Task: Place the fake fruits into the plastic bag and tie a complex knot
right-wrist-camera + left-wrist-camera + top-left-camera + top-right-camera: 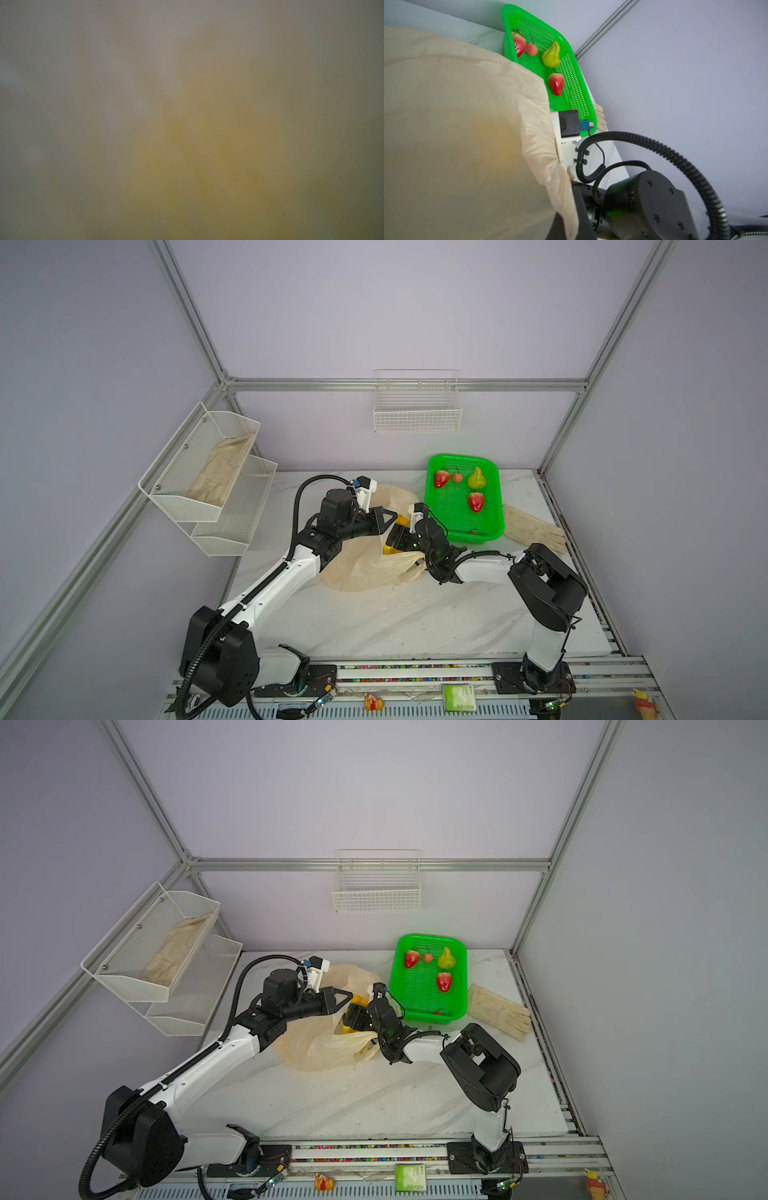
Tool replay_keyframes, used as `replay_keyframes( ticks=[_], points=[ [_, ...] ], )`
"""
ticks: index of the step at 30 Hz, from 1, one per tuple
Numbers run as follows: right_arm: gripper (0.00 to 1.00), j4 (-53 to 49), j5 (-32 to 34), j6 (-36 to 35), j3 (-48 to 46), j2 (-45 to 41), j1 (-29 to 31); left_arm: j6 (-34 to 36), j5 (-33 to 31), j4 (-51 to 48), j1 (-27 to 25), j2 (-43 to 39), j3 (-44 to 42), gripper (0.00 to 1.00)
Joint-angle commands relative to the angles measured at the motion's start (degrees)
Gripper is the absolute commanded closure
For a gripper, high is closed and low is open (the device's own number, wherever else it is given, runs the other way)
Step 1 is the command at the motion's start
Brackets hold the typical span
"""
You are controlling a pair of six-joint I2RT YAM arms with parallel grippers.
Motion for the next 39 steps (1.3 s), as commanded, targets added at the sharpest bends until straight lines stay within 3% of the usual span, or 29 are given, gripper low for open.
replay_keyframes(
  ticks=[1, 7, 14, 19, 24, 30, 37, 39],
  points=[
    [0.40, 3.6, 2.5, 3.4, 0.1, 1.1, 0.3, -4.2, -0.9, 5.4, -0.1, 0.7, -0.5, 1.00],
    [0.34, 4.5, 3.8, 3.5, -2.2, -0.6, -0.8, -5.9, -2.0, 5.9, 0.0, 1.2, -1.5, 1.00],
    [0.36, 14.7, -6.6, 7.6, -2.8, 2.1, -2.4, -9.1, -1.2, 10.3, -0.1, 1.4, -5.7, 1.00],
    [0.34, 20.7, -4.5, 15.6, -6.0, 3.1, -2.5, -11.7, -0.6, 14.4, -0.2, 1.4, -7.5, 1.00],
    [0.33, 17.4, -2.6, 17.8, -3.5, 5.8, -2.0, -12.6, -1.0, 15.0, -0.8, 1.5, -7.2, 1.00],
    [0.25, 14.3, -6.5, 14.1, 4.2, 10.2, -0.6, -14.3, -1.3, 17.1, -1.6, 2.9, -6.3, 1.00],
    [0.03, 23.4, -10.0, 9.6, 0.5, 8.2, -0.6, -16.1, -1.9, 19.6, -1.3, 2.9, -6.9, 1.00],
    [0.03, 23.9, -10.9, 8.8, -0.2, 7.4, -0.7, -16.0, -2.0, 19.0, -0.9, 2.5, -7.0, 1.00]
  ],
)
